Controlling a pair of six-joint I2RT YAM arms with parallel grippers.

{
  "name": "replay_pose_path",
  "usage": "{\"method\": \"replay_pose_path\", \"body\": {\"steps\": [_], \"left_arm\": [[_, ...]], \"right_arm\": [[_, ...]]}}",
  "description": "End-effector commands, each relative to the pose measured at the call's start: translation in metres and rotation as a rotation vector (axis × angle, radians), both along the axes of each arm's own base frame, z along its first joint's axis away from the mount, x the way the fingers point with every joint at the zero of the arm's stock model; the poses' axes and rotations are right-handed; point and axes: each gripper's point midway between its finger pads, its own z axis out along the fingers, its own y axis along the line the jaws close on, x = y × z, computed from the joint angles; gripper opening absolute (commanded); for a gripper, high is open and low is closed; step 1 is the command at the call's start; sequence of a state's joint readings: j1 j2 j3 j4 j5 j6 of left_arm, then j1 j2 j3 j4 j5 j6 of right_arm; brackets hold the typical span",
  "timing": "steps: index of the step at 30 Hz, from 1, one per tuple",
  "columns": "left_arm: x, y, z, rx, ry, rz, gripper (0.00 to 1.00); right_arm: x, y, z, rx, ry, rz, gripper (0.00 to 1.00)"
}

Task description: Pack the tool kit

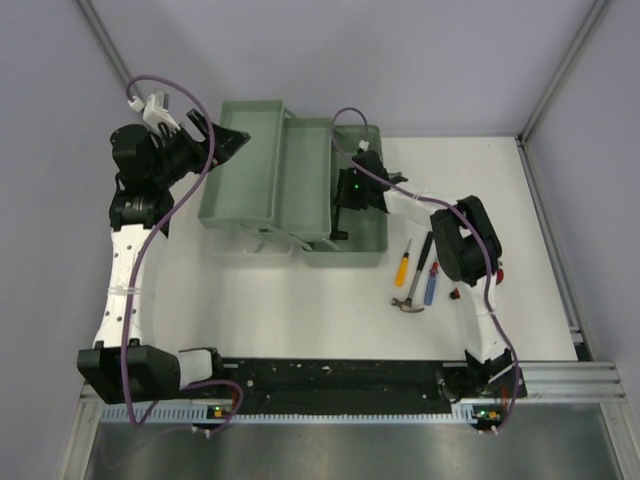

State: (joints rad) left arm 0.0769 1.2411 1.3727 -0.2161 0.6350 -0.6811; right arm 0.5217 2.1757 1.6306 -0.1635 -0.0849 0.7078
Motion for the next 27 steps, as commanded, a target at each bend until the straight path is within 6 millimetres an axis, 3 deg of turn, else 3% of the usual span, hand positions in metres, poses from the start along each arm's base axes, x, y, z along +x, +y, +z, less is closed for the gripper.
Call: {"method": "replay_pose_path", "body": {"steps": [1, 5, 10, 13, 20, 24, 27], "left_arm": [[0.002, 0.0, 0.013, 0.007, -0.058, 0.003, 0.93], [0.002, 0.001, 0.012, 0.012, -0.055, 0.007, 0.93], [0.003, 0.002, 0.01, 0.016, -0.05, 0.011, 0.93], [0.003, 0.002, 0.01, 0.02, -0.051, 0.016, 0.93], [0.002, 0.0, 0.011, 0.034, -0.062, -0.004, 0.93], [0.0, -0.005, 0.01, 0.052, -0.074, -0.031, 0.93], [-0.002, -0.009, 0.008, 0.07, -0.078, -0.049, 0.93]], "right_arm": [[0.004, 0.011, 0.003, 0.039, -0.006, -0.003, 0.23], [0.001, 0.008, 0.008, 0.046, -0.01, -0.012, 0.31], [-0.001, 0.006, 0.032, 0.056, -0.049, -0.016, 0.39], [-0.003, -0.002, 0.052, 0.047, -0.086, -0.03, 0.4], [-0.02, -0.024, 0.123, 0.027, -0.2, -0.036, 0.4], [-0.031, -0.05, 0.15, -0.044, -0.25, -0.085, 0.4], [-0.042, -0.091, 0.154, -0.15, -0.248, -0.185, 0.4]]}}
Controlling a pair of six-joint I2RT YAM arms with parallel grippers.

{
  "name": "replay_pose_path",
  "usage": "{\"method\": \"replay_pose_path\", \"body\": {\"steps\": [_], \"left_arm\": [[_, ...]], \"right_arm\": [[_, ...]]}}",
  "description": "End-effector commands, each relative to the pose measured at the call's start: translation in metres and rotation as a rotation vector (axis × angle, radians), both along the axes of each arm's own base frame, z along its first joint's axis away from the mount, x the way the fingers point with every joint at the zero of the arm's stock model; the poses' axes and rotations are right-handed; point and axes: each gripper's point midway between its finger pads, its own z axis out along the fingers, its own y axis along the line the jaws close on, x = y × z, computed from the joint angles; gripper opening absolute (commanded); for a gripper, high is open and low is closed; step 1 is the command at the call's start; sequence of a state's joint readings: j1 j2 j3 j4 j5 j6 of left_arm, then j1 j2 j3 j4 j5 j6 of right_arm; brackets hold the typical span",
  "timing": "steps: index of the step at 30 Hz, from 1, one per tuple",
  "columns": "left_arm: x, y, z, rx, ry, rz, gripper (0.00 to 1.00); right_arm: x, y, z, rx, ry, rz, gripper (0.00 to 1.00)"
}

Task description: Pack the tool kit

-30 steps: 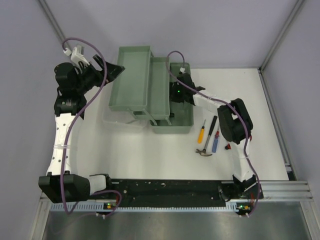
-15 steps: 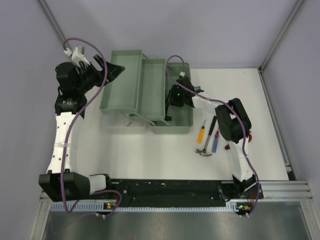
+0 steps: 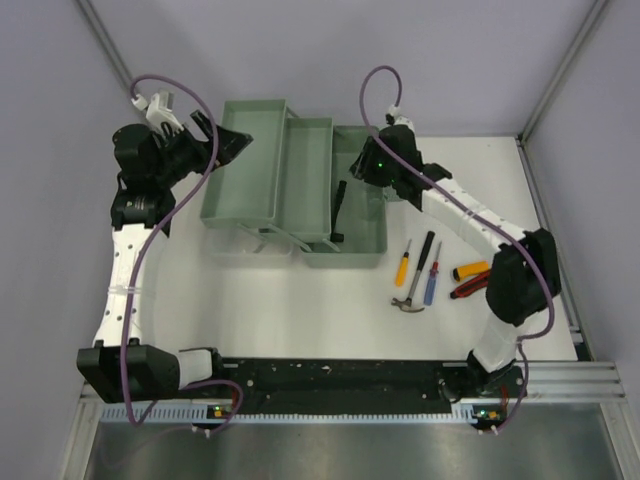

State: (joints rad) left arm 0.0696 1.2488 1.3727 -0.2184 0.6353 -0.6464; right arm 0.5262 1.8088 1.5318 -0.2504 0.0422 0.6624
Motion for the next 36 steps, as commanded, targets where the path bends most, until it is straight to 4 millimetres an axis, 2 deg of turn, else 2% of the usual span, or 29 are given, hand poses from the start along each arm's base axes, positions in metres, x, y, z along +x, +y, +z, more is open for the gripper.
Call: {"method": "replay_pose_path", "body": {"steps": [1, 4, 5, 6, 9, 13, 16, 18, 26, 33, 34, 36], "left_arm": [[-0.005, -0.009, 0.012, 0.047, -0.072, -0.043, 0.93], [-0.004, -0.011, 0.007, 0.07, -0.064, -0.046, 0.93], [-0.002, -0.012, 0.005, 0.074, -0.057, -0.045, 0.93], [-0.002, -0.013, 0.005, 0.076, -0.057, -0.047, 0.93], [0.002, -0.016, 0.002, 0.073, -0.044, -0.055, 0.93], [0.006, -0.021, -0.001, 0.067, -0.033, -0.067, 0.92], [0.008, -0.022, -0.003, 0.066, -0.026, -0.068, 0.92], [0.009, -0.021, -0.005, 0.066, -0.02, -0.067, 0.92], [0.01, -0.02, -0.008, 0.069, -0.014, -0.062, 0.92], [0.011, -0.019, -0.01, 0.076, -0.012, -0.056, 0.92], [0.011, -0.019, -0.01, 0.077, -0.011, -0.057, 0.92], [0.012, -0.019, -0.011, 0.077, -0.008, -0.057, 0.92]], "right_arm": [[-0.02, -0.068, 0.011, -0.157, -0.009, -0.162, 0.4], [-0.041, -0.12, -0.009, -0.201, 0.045, -0.282, 0.4], [-0.052, -0.137, -0.023, -0.22, 0.073, -0.317, 0.4], [-0.06, -0.149, -0.025, -0.223, 0.078, -0.342, 0.4], [-0.081, -0.177, -0.05, -0.259, 0.139, -0.392, 0.4], [-0.106, -0.188, -0.086, -0.297, 0.241, -0.411, 0.39], [-0.116, -0.188, -0.113, -0.304, 0.318, -0.419, 0.28], [-0.118, -0.189, -0.127, -0.318, 0.355, -0.426, 0.25], [-0.115, -0.189, -0.167, -0.401, 0.463, -0.413, 0.25], [-0.119, -0.194, -0.19, -0.445, 0.51, -0.421, 0.28], [-0.12, -0.194, -0.193, -0.451, 0.518, -0.419, 0.24], [-0.12, -0.194, -0.194, -0.456, 0.519, -0.412, 0.05]]}}
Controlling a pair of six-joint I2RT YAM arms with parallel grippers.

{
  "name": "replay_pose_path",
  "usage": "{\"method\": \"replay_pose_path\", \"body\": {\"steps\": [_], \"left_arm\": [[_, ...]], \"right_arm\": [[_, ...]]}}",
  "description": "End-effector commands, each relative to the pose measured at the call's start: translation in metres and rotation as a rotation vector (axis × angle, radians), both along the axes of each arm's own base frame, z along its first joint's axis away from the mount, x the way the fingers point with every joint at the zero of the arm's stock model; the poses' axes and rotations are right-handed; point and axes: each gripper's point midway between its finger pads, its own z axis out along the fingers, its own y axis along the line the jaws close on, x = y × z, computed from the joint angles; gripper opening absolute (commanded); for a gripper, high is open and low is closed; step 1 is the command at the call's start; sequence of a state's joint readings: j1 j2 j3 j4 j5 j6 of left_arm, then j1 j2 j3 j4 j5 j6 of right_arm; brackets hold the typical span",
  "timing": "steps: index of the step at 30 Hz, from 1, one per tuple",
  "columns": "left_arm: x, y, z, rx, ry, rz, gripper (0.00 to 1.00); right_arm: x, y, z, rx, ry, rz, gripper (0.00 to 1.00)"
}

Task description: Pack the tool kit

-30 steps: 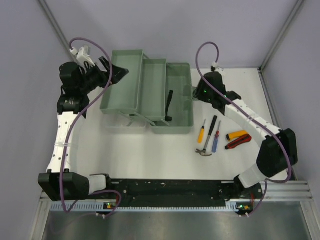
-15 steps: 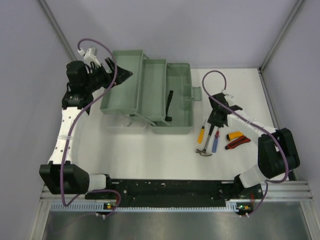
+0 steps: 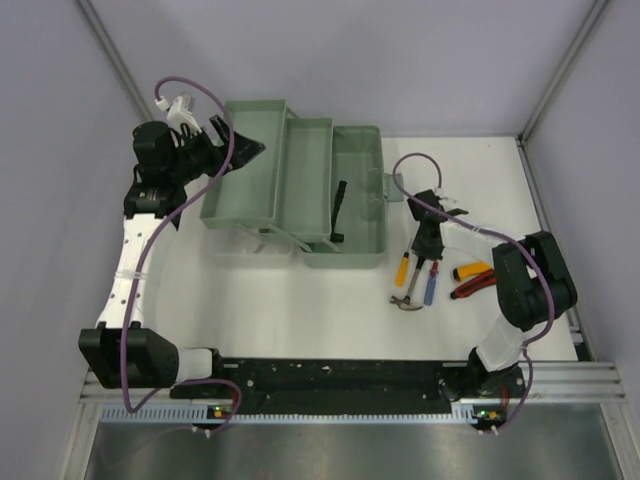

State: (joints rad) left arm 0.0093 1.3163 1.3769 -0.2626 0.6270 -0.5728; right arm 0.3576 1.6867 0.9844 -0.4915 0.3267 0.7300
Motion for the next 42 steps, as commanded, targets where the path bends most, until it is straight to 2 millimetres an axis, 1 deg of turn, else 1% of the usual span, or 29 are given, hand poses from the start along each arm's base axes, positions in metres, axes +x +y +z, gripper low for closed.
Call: {"method": "replay_pose_path", "body": {"steps": [1, 4, 7, 11, 14, 15, 16, 20, 21, 25, 28, 29, 31, 33, 37, 41, 42], "left_arm": [[0.0, 0.0, 0.023, 0.018, -0.079, 0.0, 0.92], [0.0, 0.0, 0.022, 0.022, -0.077, 0.002, 0.92], [-0.001, 0.0, 0.022, 0.024, -0.076, 0.003, 0.92], [-0.001, 0.001, 0.022, 0.028, -0.079, 0.007, 0.91], [-0.001, 0.002, 0.022, 0.028, -0.078, 0.01, 0.91], [-0.001, 0.002, 0.023, 0.028, -0.079, 0.013, 0.91], [-0.002, 0.002, 0.024, 0.028, -0.081, 0.012, 0.91], [-0.003, 0.002, 0.026, 0.029, -0.086, 0.015, 0.91], [-0.004, 0.003, 0.026, 0.031, -0.088, 0.019, 0.91], [-0.005, 0.003, 0.028, 0.032, -0.093, 0.022, 0.91], [-0.006, 0.004, 0.03, 0.03, -0.095, 0.026, 0.91], [-0.006, 0.003, 0.03, 0.029, -0.094, 0.024, 0.91], [-0.006, 0.003, 0.029, 0.024, -0.09, 0.024, 0.91], [-0.006, 0.003, 0.029, 0.018, -0.087, 0.023, 0.91], [-0.006, 0.002, 0.028, 0.013, -0.083, 0.021, 0.91], [-0.007, 0.002, 0.028, 0.014, -0.084, 0.022, 0.91], [-0.007, 0.002, 0.027, 0.015, -0.083, 0.024, 0.91]], "right_arm": [[0.006, -0.001, -0.006, -0.018, -0.003, -0.004, 0.0], [0.012, -0.001, 0.011, -0.013, -0.071, 0.004, 0.0], [0.022, -0.001, 0.039, -0.024, -0.152, 0.034, 0.0], [0.038, -0.001, 0.093, -0.048, -0.296, 0.074, 0.0], [0.046, 0.0, 0.139, -0.048, -0.406, 0.102, 0.0], [0.048, -0.001, 0.156, -0.047, -0.446, 0.109, 0.0], [0.05, -0.001, 0.168, -0.056, -0.47, 0.123, 0.0], [0.055, -0.001, 0.225, -0.051, -0.599, 0.152, 0.0], [0.056, -0.001, 0.243, -0.058, -0.635, 0.162, 0.0], [0.057, 0.001, 0.287, -0.074, -0.738, 0.184, 0.0], [0.059, 0.01, 0.313, -0.05, -0.808, 0.211, 0.0], [0.06, 0.014, 0.32, -0.035, -0.828, 0.22, 0.0], [0.066, 0.028, 0.33, 0.002, -0.869, 0.25, 0.0], [0.069, 0.049, 0.334, 0.03, -0.89, 0.295, 0.0], [0.086, 0.092, 0.326, 0.076, -0.899, 0.359, 0.0], [0.107, 0.127, 0.317, 0.1, -0.905, 0.404, 0.0], [0.113, 0.135, 0.31, 0.094, -0.894, 0.417, 0.0]]}}
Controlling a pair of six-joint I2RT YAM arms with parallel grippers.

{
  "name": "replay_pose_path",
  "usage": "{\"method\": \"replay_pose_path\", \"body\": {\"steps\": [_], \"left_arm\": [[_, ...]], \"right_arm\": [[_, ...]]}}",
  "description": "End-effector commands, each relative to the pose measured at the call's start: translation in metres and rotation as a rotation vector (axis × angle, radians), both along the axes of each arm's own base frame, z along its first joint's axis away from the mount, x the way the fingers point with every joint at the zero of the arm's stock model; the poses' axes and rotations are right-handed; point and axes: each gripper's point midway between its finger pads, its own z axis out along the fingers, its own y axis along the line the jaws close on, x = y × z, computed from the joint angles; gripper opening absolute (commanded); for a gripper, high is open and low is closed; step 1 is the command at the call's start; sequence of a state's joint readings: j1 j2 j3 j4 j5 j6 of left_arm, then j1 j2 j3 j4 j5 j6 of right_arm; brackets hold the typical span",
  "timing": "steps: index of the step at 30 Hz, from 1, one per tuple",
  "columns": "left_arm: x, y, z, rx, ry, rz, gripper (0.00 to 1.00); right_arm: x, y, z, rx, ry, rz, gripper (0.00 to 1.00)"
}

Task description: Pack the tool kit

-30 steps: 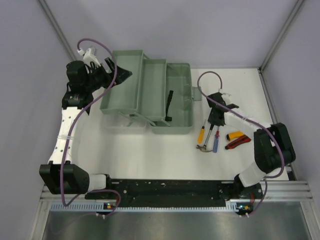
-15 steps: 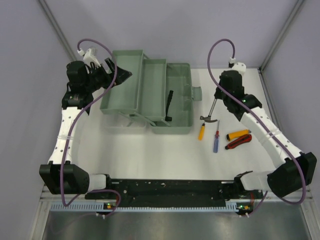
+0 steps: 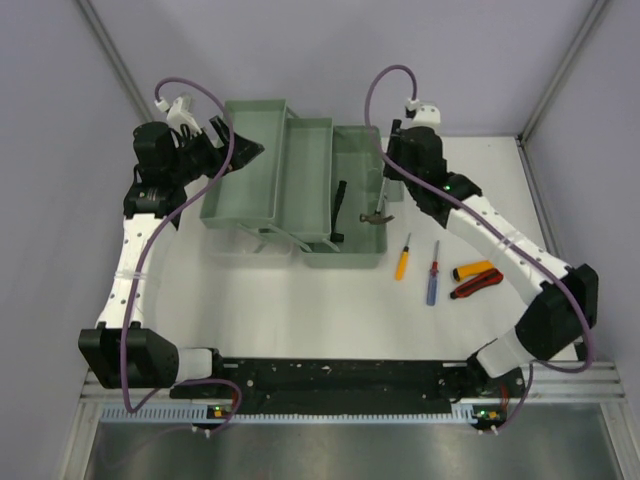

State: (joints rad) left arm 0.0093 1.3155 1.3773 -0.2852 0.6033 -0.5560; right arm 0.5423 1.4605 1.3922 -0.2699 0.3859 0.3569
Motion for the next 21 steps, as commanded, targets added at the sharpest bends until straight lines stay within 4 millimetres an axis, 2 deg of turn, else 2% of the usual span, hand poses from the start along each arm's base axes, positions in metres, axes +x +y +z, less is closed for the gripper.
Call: {"method": "replay_pose_path", "body": {"steps": [1, 4, 9, 16, 21], "left_arm": [[-0.008, -0.001, 0.032, -0.003, -0.095, 0.003, 0.91], [-0.008, -0.001, 0.032, 0.0, -0.096, 0.005, 0.91], [-0.008, 0.0, 0.03, 0.002, -0.089, 0.006, 0.91], [-0.008, 0.001, 0.03, 0.011, -0.093, 0.013, 0.91], [-0.007, 0.001, 0.031, 0.011, -0.093, 0.014, 0.91]], "right_arm": [[0.029, 0.045, 0.026, 0.042, -0.105, 0.068, 0.0], [0.041, 0.066, 0.013, -0.012, -0.104, 0.093, 0.0], [0.067, 0.094, -0.022, -0.069, -0.069, 0.129, 0.0], [0.093, 0.112, -0.075, -0.127, -0.017, 0.14, 0.0], [0.106, 0.114, -0.108, -0.176, 0.014, 0.119, 0.0]]}}
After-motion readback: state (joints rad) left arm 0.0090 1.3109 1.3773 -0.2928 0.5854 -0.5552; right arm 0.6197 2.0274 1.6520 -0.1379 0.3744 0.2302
